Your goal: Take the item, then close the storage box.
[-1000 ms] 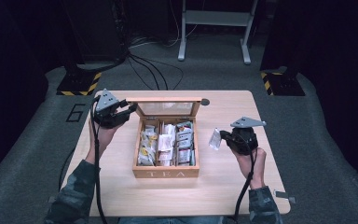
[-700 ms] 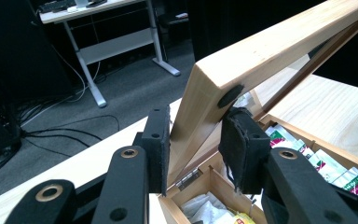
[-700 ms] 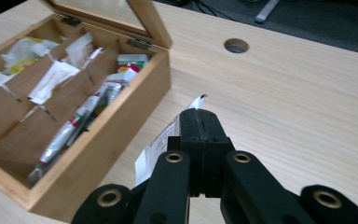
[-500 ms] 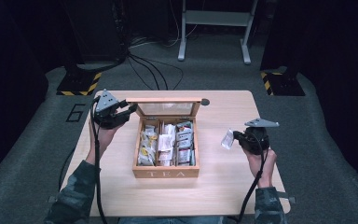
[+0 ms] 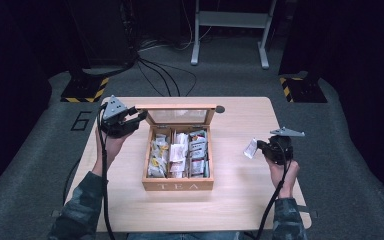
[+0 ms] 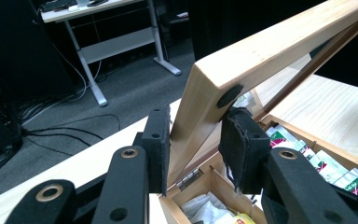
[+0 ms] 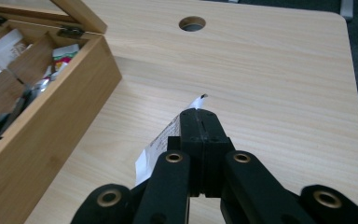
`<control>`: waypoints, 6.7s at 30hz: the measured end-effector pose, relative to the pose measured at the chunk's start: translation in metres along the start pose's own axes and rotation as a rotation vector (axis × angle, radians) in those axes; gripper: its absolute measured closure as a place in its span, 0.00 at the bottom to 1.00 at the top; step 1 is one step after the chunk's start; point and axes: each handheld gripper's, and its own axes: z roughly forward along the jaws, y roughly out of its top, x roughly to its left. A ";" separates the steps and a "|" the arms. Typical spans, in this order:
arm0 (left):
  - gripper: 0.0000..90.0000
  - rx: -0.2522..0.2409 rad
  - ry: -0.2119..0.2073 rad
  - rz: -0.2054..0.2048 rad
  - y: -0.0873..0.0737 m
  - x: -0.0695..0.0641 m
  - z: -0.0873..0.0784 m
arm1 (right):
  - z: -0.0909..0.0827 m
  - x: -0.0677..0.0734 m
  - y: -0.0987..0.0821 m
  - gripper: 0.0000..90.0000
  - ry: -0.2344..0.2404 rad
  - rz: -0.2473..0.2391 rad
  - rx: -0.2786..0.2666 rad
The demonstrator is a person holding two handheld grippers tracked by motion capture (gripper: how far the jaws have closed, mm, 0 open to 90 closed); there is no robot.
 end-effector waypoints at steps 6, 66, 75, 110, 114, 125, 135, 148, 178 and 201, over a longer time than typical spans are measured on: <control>0.70 0.005 -0.003 0.003 0.000 0.001 0.000 | 0.015 -0.012 -0.009 1.00 -0.011 0.042 0.012; 0.70 0.017 0.000 0.043 -0.007 -0.009 -0.009 | 0.003 -0.020 -0.107 0.06 -0.044 0.000 0.077; 0.70 0.025 -0.001 0.065 -0.014 -0.016 -0.015 | 0.004 -0.021 -0.118 0.07 -0.038 0.008 0.092; 0.57 -0.021 -0.012 -0.020 -0.066 -0.046 -0.035 | 0.005 -0.022 -0.124 0.09 -0.036 0.014 0.082; 0.52 -0.009 -0.026 -0.044 -0.073 -0.047 -0.036 | 0.005 -0.022 -0.124 0.09 -0.033 0.016 0.079; 0.33 0.032 -0.072 -0.092 -0.094 -0.050 -0.036 | 0.005 -0.023 -0.125 0.09 -0.031 0.024 0.077; 0.25 0.045 -0.089 -0.134 -0.117 -0.057 -0.035 | 0.004 -0.023 -0.125 0.09 -0.029 0.025 0.074; 0.19 0.111 -0.122 -0.151 -0.143 -0.065 -0.032 | 0.004 -0.023 -0.125 0.09 -0.024 0.025 0.069; 0.00 0.251 -0.104 -0.229 -0.187 -0.045 -0.064 | 0.006 -0.019 -0.125 0.10 -0.052 -0.010 0.085; 0.00 0.434 0.105 -0.240 -0.228 -0.005 -0.081 | 0.009 -0.016 -0.124 0.09 -0.079 -0.055 0.100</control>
